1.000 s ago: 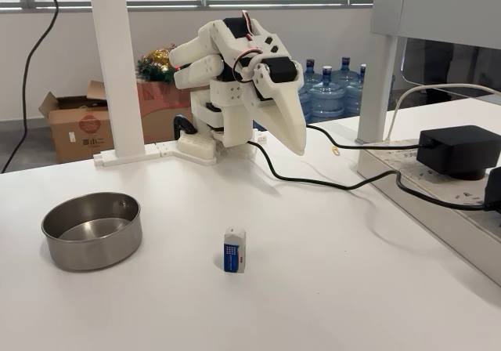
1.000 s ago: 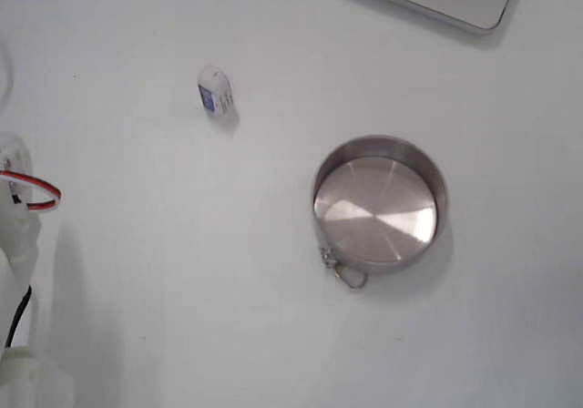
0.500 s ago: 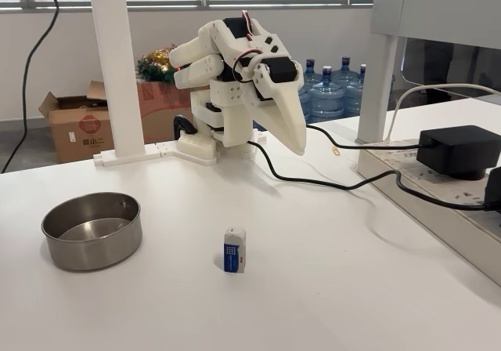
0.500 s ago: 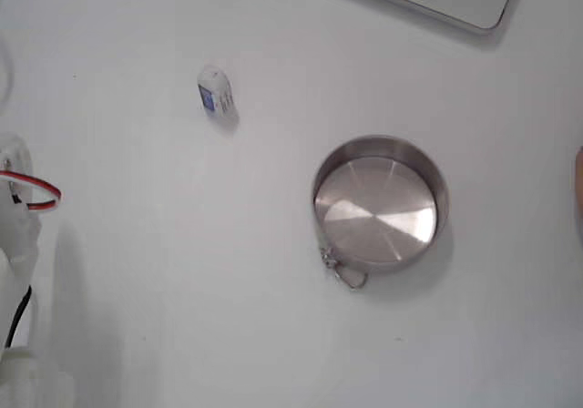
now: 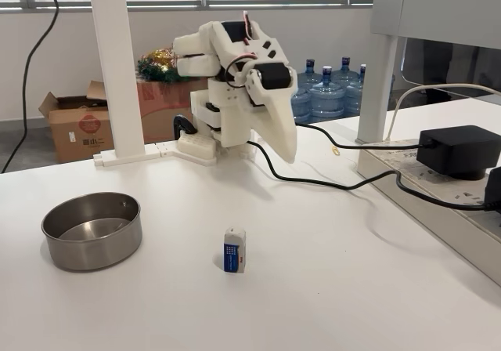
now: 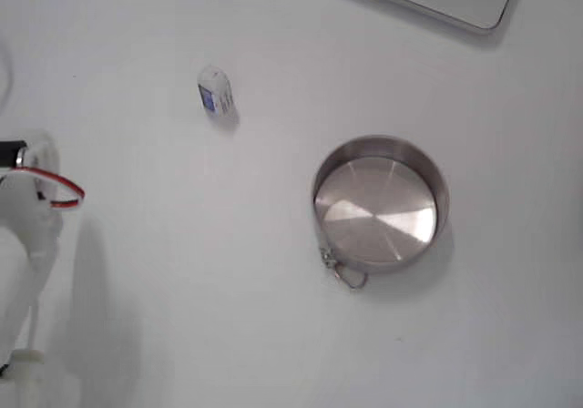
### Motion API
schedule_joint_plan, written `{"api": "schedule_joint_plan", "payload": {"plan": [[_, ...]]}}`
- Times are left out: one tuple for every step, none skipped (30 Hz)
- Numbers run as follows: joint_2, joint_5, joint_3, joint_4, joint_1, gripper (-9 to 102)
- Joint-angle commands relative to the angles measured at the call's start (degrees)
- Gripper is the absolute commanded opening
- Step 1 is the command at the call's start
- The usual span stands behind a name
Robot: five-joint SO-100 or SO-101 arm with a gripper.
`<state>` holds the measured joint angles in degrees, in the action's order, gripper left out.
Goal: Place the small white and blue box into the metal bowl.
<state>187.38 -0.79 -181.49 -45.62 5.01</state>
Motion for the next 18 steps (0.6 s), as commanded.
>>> {"api": "schedule_joint_plan", "payload": {"plan": [[-10.9, -10.4, -3.3, 18.8, -2.8, -4], [-14.6, -15.6, -3.3, 24.7, -3.6, -4], [-18.5, -20.9, -3.3, 29.9, -4.5, -4], [-22.7, -26.5, -3.3, 34.5, -5.4, -4], [-26.7, -32.0, -3.0, 38.7, -6.3, -4], [-30.6, -37.2, -2.7, 42.9, -7.3, -4], [-33.9, -42.0, -2.5, 47.4, -8.2, -4], [-37.3, -46.1, -2.5, 51.7, -9.3, -3], [-40.6, -49.8, -2.5, 56.2, -11.0, -3], [-43.8, -53.0, -2.5, 60.9, -12.8, -3], [-46.9, -55.6, -2.5, 65.3, -14.4, -3], [-50.4, -57.7, -2.4, 68.6, -15.6, -3], [-53.6, -59.2, -2.4, 71.4, -16.4, -4], [-56.9, -61.3, -2.4, 73.1, -17.0, -4], [-59.9, -62.3, -2.4, 75.1, -17.2, -4], [-62.2, -63.0, -2.4, 76.2, -16.8, -4], [-64.1, -63.5, -2.4, 77.4, -16.7, -3], [-65.4, -64.1, -2.4, 78.8, -17.1, -3]]}}
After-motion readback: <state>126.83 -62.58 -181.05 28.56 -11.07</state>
